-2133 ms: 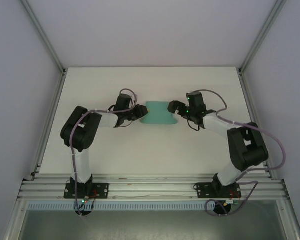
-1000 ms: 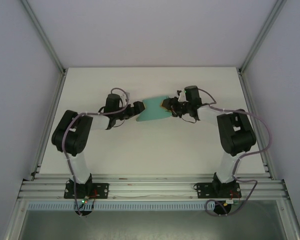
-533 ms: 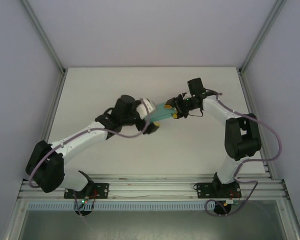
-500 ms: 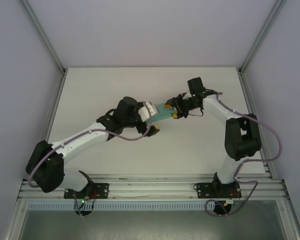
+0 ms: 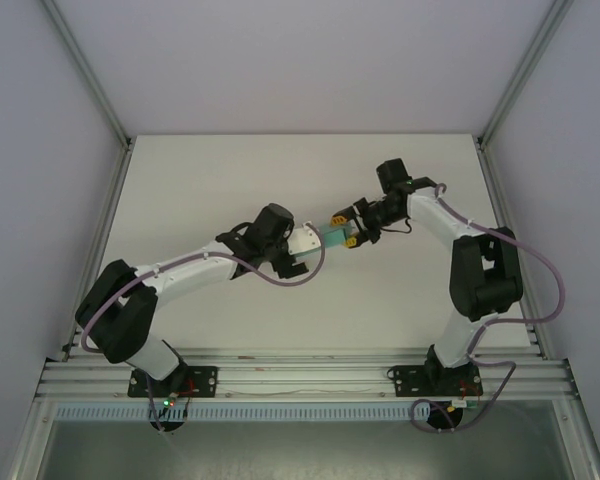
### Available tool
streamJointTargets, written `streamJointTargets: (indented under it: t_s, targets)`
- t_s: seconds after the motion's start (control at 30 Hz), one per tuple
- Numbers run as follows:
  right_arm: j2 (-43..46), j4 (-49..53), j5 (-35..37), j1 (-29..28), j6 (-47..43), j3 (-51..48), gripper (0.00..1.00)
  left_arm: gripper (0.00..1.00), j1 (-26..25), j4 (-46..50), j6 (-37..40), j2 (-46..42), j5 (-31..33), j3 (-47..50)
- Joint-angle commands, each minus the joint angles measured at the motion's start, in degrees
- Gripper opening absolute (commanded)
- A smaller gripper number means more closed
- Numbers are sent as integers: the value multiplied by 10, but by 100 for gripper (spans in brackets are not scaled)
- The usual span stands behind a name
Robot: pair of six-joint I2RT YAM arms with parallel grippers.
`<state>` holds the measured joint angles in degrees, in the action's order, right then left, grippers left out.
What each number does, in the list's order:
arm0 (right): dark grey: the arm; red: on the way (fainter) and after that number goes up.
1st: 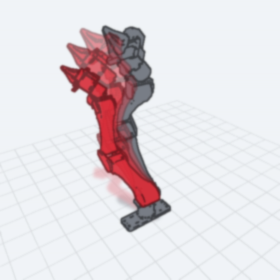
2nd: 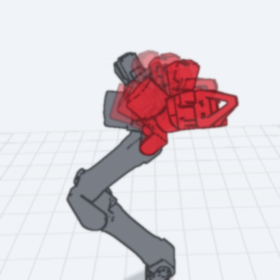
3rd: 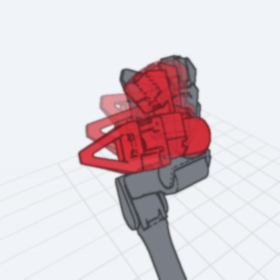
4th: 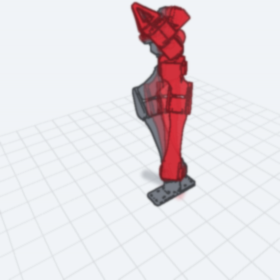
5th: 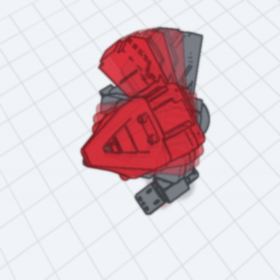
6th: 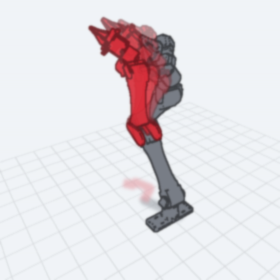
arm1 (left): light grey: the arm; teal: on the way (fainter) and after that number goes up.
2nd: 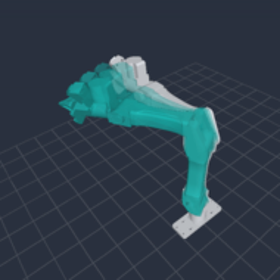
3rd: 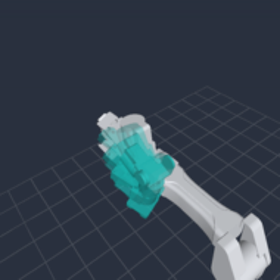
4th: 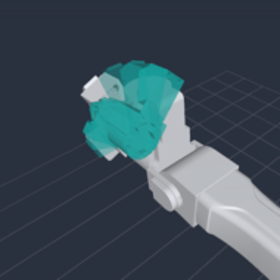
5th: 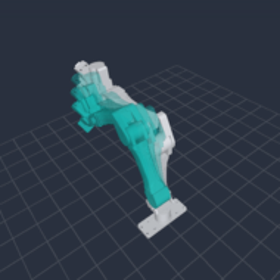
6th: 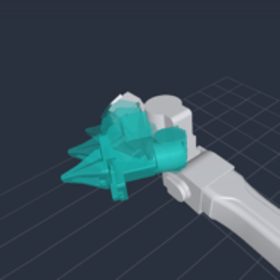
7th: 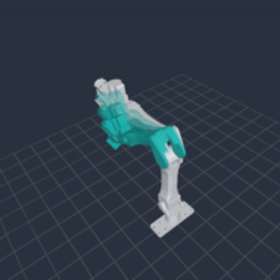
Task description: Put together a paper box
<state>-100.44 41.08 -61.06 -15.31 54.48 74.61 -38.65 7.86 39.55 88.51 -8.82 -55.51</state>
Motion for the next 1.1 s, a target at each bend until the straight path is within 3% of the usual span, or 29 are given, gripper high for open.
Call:
streamJointTargets:
  t_s: [0.0,0.07,0.23,0.5,0.67,0.7,0.83,0.93,1.07]
  targets:
    - [8,47,-46,-4,-2,18,39,96,-5,-29,19,14,46,-14]
    - [4,62,-46,-4,-10,19,39,91,-6,-41,18,14,43,-16]
    - [4,52,-56,-4,-5,16,41,64,-6,-39,25,4,17,-15]
    - [11,31,-53,-3,20,15,50,48,-7,-42,26,-11,8,-5]
    - [37,1,-2,5,21,8,63,44,-5,-15,19,-11,13,-11]
    - [43,2,12,10,14,8,66,43,-4,-6,14,-11,11,-12]
    - [67,19,91,38,-42,9,100,39,5,56,11,-9,-31,-23]
    - [89,34,186,49,-110,19,100,40,15,108,19,-9,-69,-35]
    - [151,35,396,48,-250,29,100,41,38,197,28,5,-121,-74]
